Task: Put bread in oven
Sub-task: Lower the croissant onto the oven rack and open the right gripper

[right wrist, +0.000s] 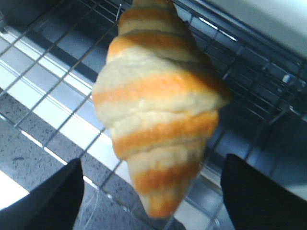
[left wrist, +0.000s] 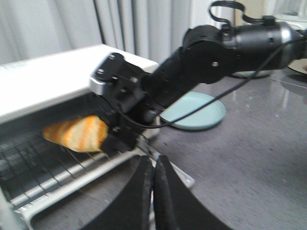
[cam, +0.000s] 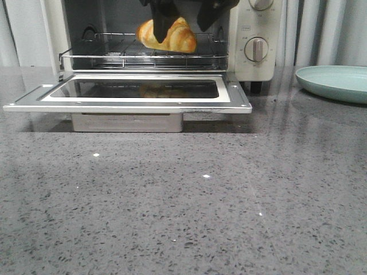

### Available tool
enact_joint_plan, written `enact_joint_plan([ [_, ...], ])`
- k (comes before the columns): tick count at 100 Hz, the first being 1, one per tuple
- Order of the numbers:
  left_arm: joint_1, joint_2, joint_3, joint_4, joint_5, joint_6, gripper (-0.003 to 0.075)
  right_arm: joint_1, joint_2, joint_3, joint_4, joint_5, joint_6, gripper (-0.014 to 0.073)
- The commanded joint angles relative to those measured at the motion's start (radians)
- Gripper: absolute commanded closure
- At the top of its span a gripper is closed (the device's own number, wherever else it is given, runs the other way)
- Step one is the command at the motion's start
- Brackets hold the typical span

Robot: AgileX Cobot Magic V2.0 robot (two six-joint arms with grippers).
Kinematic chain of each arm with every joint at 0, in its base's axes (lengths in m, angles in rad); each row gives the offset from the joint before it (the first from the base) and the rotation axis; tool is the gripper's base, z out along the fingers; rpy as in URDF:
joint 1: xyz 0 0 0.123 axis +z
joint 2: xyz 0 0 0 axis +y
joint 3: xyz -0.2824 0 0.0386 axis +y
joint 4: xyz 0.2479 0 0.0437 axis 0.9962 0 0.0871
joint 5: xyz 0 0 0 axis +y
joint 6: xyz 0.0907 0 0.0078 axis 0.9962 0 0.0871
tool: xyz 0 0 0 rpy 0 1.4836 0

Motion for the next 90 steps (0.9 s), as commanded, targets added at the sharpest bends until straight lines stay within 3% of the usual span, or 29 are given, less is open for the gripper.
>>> enact_joint_plan([
  [1, 0.008, -0.042, -0.025, 0.021, -0.117, -0.012, 0.0742, -0.003, -0.106, -0.038, 0.005, -0.005, 0.000, 0.0139],
  [8, 0.021, -0.085, -0.025, 0.060, -0.147, -0.012, 0.0742, 0.002, -0.154, -0.023, 0.016, 0.034, 0.000, 0.0275],
  [23, 0.072, -0.169, -0.002, 0.157, -0.170, -0.073, 0.0742, 0.037, -0.303, 0.094, 0.016, 0.054, -0.010, 0.0673],
  [39, 0.147, -0.261, 0.091, 0.262, -0.190, -0.189, 0.0742, 0.101, -0.559, 0.346, 0.012, -0.039, -0.010, 0.0649],
  [64, 0.214, -0.363, 0.271, 0.270, -0.232, -0.195, 0.0742, 0.123, -1.044, 0.712, -0.018, -0.116, -0.010, 0.0649],
  [90, 0.214, -0.364, 0.326, 0.259, -0.233, -0.195, 0.0742, 0.123, -1.529, 0.923, -0.210, -0.119, 0.024, 0.0649],
])
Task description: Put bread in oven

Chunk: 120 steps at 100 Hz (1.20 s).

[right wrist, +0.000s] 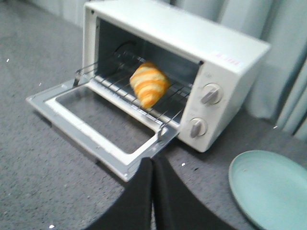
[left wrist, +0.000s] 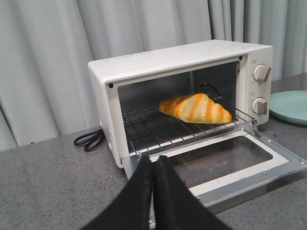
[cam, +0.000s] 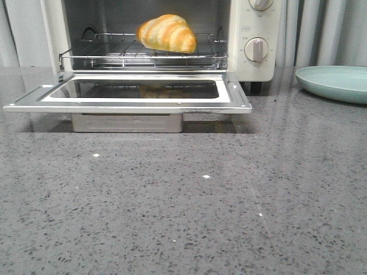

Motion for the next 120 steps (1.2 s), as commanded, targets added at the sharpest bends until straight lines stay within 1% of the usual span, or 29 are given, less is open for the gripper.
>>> enact_joint_plan([
  [1, 0.005, 0.007, -0.021, -0.020, -0.079, -0.011, 0.0741, -0.003, -0.121, 0.026, -0.102, -0.076, 0.036, 0.0649],
  [10, 0.005, 0.007, -0.021, -0.020, -0.084, -0.011, 0.0742, -0.003, -0.189, 0.064, -0.211, -0.036, 0.106, 0.0650],
  [14, 0.005, 0.007, -0.021, -0.020, -0.087, -0.011, 0.0742, -0.003, -0.193, 0.075, -0.229, -0.016, 0.117, 0.0650],
  [29, 0.005, 0.007, -0.021, -0.022, -0.087, -0.011, 0.0741, -0.003, -0.189, 0.096, -0.228, -0.036, 0.117, 0.0650],
  [99, 0.005, 0.007, -0.021, -0.022, -0.087, -0.011, 0.0741, -0.003, -0.189, 0.095, -0.228, -0.033, 0.117, 0.0650],
  [115, 0.005, 0.000, 0.018, -0.032, -0.090, -0.011, 0.0741, -0.003, -0.189, 0.095, -0.228, -0.033, 0.117, 0.0650],
  [120, 0.005, -0.016, 0.048, -0.001, -0.104, -0.011, 0.0741, -0.003, -0.189, 0.095, -0.228, -0.033, 0.117, 0.0650],
])
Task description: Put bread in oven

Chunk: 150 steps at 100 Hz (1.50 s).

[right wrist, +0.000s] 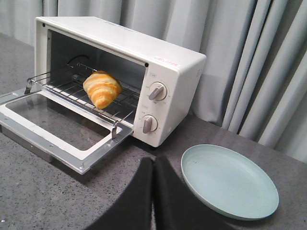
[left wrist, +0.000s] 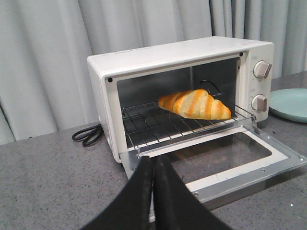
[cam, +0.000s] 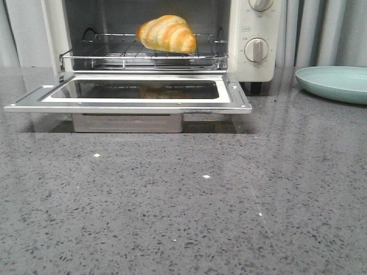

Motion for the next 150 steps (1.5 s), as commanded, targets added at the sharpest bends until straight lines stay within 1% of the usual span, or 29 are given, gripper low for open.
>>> enact_joint_plan([
  [1, 0.005, -0.013, 0.018, 0.033, -0.097, -0.009, 0.0741, -0.003, 0.016, -0.021, -0.033, -0.074, 0.001, 0.0650],
  [3, 0.005, -0.022, 0.036, 0.074, -0.113, -0.009, 0.0741, -0.003, 0.016, -0.021, -0.033, -0.074, 0.001, 0.0650],
  [9, 0.005, -0.058, 0.106, 0.131, -0.162, -0.031, 0.0741, -0.003, 0.016, -0.021, -0.033, -0.074, 0.001, 0.0650],
  [16, 0.005, -0.101, 0.202, 0.211, -0.261, -0.168, 0.0741, -0.003, 0.016, -0.021, -0.033, -0.074, 0.001, 0.0650],
  [21, 0.005, -0.130, 0.268, 0.281, -0.331, -0.306, 0.0741, -0.003, 0.016, -0.021, -0.033, -0.074, 0.001, 0.0650],
  [25, 0.005, -0.153, 0.311, 0.325, -0.374, -0.375, 0.0741, -0.003, 0.016, -0.021, -0.033, -0.074, 0.001, 0.0650],
  [28, 0.005, -0.167, 0.348, 0.340, -0.393, -0.428, 0.0741, -0.003, 0.016, -0.021, -0.033, -0.074, 0.001, 0.0650],
  [42, 0.005, -0.224, 0.460, 0.343, -0.393, -0.550, 0.0741, -0.003, 0.016, -0.021, -0.033, -0.074, 0.001, 0.0650],
  [55, 0.005, -0.259, 0.511, 0.339, -0.361, -0.581, 0.0741, -0.003, 0.016, -0.021, -0.033, -0.074, 0.001, 0.0650],
  [58, 0.005, -0.267, 0.511, 0.339, -0.313, -0.581, 0.0741, -0.003, 0.016, -0.021, -0.033, -0.074, 0.001, 0.0650],
  [74, 0.005, -0.298, 0.511, 0.339, -0.160, -0.581, 0.0741, -0.003, 0.016, -0.021, -0.033, -0.074, 0.001, 0.0650],
  [85, 0.005, -0.321, 0.511, 0.339, -0.091, -0.581, 0.0741, -0.003, 0.016, -0.021, -0.033, -0.074, 0.001, 0.0650],
  [150, 0.005, -0.321, 0.511, 0.335, -0.087, -0.581, 0.0741, -0.003, 0.016, -0.021, -0.033, -0.076, 0.001, 0.0650],
])
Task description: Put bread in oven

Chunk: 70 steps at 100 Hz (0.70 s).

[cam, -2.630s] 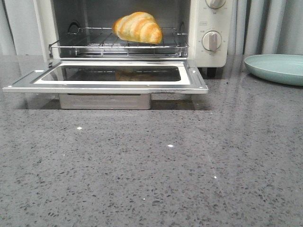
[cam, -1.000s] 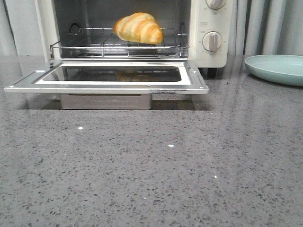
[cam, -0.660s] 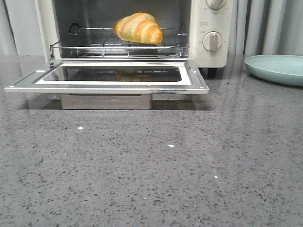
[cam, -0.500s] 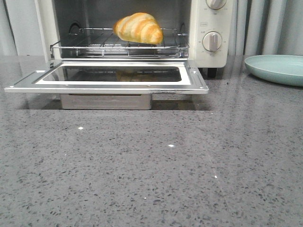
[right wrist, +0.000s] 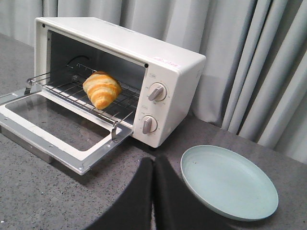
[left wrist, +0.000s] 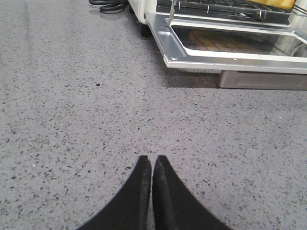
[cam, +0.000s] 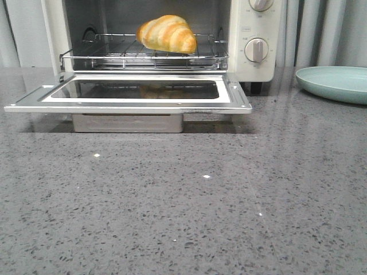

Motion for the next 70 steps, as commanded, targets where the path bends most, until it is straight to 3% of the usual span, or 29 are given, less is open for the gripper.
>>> enact_joint_plan([
  [1, 0.005, -0.029, 0.022, -0.005, -0.068, -0.010, 0.0741, -0.003, 0.016, -0.021, -0.031, -0.074, 0.001, 0.0650],
  [49, 0.005, -0.029, 0.022, -0.005, -0.068, -0.010, 0.0741, -0.003, 0.016, -0.009, -0.031, -0.074, 0.001, 0.0650],
  [70, 0.005, -0.029, 0.022, -0.005, -0.068, -0.010, 0.0741, -0.003, 0.016, 0.098, -0.031, -0.074, 0.001, 0.0650],
])
